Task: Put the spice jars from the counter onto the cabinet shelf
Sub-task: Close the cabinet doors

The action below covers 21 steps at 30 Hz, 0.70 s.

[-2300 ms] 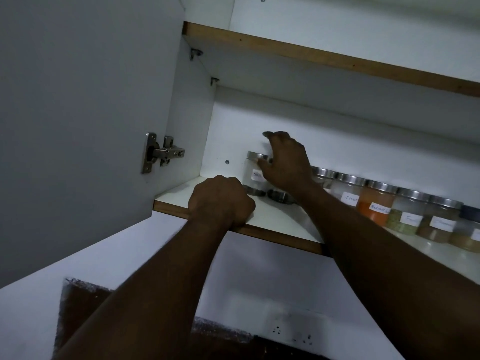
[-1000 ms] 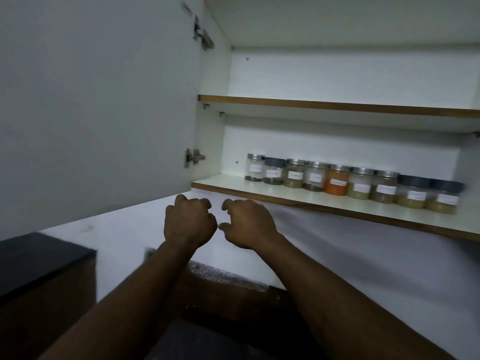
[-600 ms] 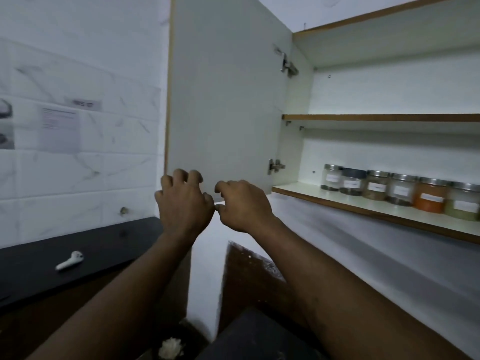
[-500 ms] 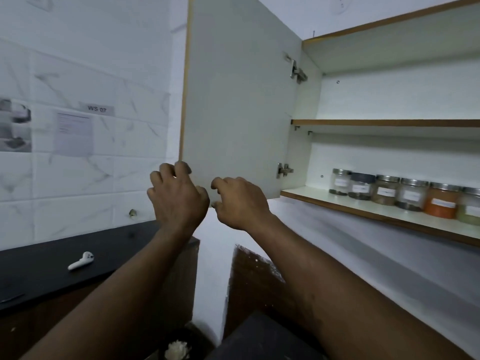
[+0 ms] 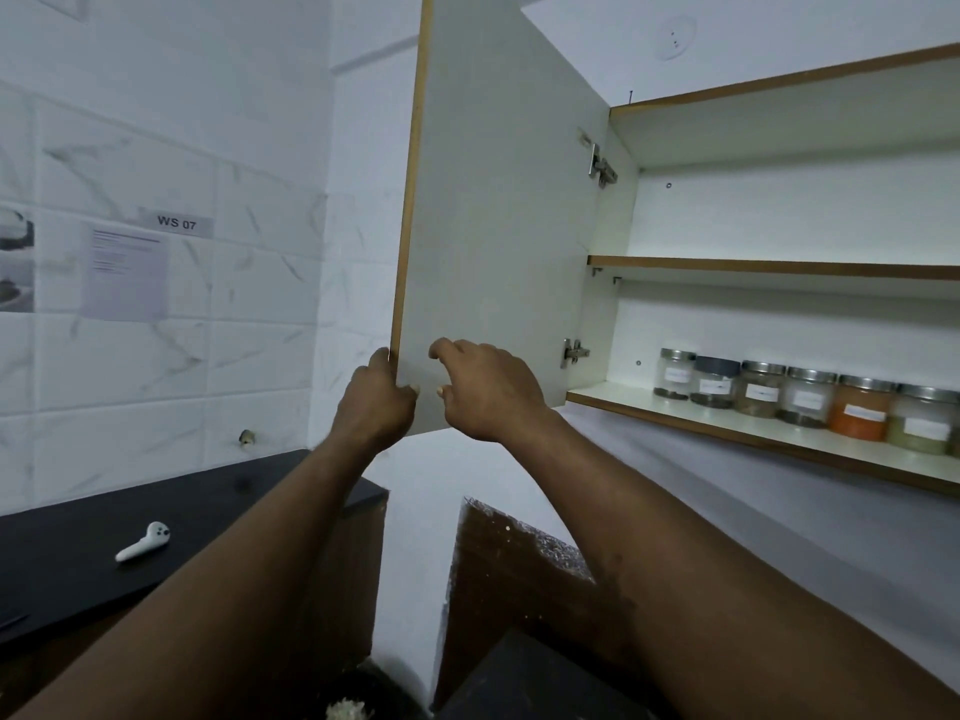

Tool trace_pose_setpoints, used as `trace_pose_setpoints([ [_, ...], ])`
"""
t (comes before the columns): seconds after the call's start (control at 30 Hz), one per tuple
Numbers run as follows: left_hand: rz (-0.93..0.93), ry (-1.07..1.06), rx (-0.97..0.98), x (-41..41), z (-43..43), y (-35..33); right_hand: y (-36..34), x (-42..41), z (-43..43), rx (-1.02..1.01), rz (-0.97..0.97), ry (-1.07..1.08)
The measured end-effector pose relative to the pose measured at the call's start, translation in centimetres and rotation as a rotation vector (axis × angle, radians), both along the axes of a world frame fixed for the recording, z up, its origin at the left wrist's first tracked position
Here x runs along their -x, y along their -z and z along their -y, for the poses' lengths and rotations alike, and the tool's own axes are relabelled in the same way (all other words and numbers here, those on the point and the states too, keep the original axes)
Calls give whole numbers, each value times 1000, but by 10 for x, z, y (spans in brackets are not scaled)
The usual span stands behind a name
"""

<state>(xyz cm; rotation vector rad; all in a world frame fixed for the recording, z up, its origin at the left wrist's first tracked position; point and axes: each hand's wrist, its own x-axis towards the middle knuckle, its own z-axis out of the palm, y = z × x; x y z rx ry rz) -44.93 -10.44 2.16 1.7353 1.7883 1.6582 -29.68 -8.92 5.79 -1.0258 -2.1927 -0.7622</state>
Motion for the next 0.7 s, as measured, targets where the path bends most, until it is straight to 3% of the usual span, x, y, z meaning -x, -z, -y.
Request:
trace_pose_setpoints([
  [0.2, -46, -35, -78, 3, -4, 6, -6, -9, -2, -11, 5, 59],
  [0.5, -107, -123, -298, -34, 6, 18, -21, -34, 14, -220, 16, -7],
  [0.7, -274, -65, -443, -90, 20, 10, -33, -96, 37, -311, -10, 5],
])
